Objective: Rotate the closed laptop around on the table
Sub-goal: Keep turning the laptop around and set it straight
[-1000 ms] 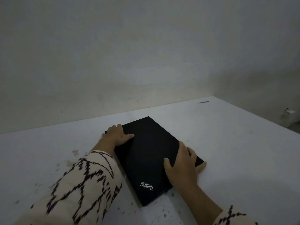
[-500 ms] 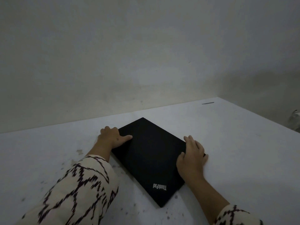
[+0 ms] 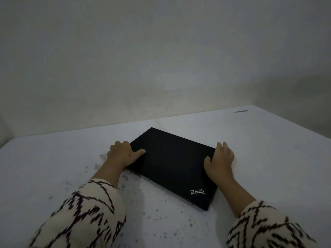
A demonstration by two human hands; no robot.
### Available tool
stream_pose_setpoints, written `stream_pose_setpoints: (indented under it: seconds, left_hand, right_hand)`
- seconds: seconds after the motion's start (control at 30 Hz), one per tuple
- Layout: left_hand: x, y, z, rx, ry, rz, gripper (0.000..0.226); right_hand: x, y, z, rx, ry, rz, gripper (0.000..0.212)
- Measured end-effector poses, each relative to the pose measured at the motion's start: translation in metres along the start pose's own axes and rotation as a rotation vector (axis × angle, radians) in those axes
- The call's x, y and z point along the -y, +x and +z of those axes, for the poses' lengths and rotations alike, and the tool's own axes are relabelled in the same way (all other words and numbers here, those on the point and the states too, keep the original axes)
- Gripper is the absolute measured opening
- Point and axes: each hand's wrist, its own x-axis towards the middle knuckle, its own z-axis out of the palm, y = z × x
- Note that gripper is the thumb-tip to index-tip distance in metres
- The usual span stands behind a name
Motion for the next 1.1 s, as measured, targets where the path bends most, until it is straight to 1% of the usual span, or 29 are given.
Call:
stream_pose_setpoints:
  seconds: [0.03,0.1,0.17,0.2,0.33,0.5,0.6,0.67,0.7,0.8,0.87,0.97,1.07,1.1]
  left_hand:
    - [-0.001,0.0,0.0,0.009,-0.014,0.019,0.074]
    - [-0.003,0.0,0.001,0.037,-0.062,0.063,0.067]
    - [-0.003,0.0,0.004,0.042,-0.096,0.086,0.061]
    - [-0.003,0.0,0.005,0.033,-0.099,0.086,0.06]
    - [-0.003,0.002,0.005,0.005,-0.121,0.08,0.056]
    - [-0.001,0.001,0.002,-0.013,-0.159,0.075,0.051]
    - [0.003,-0.004,0.002,-0.039,-0.178,0.093,0.05]
    - [0.007,-0.007,0.001,-0.054,-0.186,0.079,0.056]
    - [0.008,-0.009,0.001,-0.059,-0.188,0.071,0.058]
    - [0.014,-0.013,-0.002,-0.058,-0.195,0.038,0.06]
    - [0.017,-0.017,-0.002,-0.051,-0.19,0.001,0.066]
    - [0.019,-0.022,0.0,-0.033,-0.197,-0.053,0.073]
    - [0.019,-0.024,-0.003,0.003,-0.169,-0.083,0.077]
    - [0.018,-0.024,-0.004,0.01,-0.161,-0.084,0.077]
  right_hand:
    - [0.001,-0.005,0.001,0.013,0.026,0.05,0.061]
    - [0.003,-0.015,0.002,0.038,0.135,0.123,0.054]
    - [0.002,-0.024,0.001,0.021,0.292,0.179,0.046]
    - [0.001,-0.028,0.001,0.006,0.369,0.194,0.045]
    - [-0.003,-0.035,0.002,-0.017,0.515,0.189,0.056]
    - [-0.005,-0.032,-0.001,-0.027,0.603,0.191,0.064]
    - [-0.006,-0.025,-0.002,-0.039,0.616,0.183,0.064]
    - [-0.006,-0.018,-0.001,-0.033,0.602,0.171,0.063]
    - [-0.006,-0.014,-0.001,-0.026,0.595,0.16,0.06]
    - [-0.005,-0.004,-0.001,0.011,0.583,0.118,0.039]
    - [-0.007,0.005,-0.002,0.029,0.566,0.087,0.038]
    - [-0.007,0.017,-0.004,0.074,0.527,0.062,0.03]
    - [-0.004,0.025,-0.008,0.131,0.442,0.027,0.036]
    - [-0.003,0.025,-0.009,0.138,0.413,0.023,0.032]
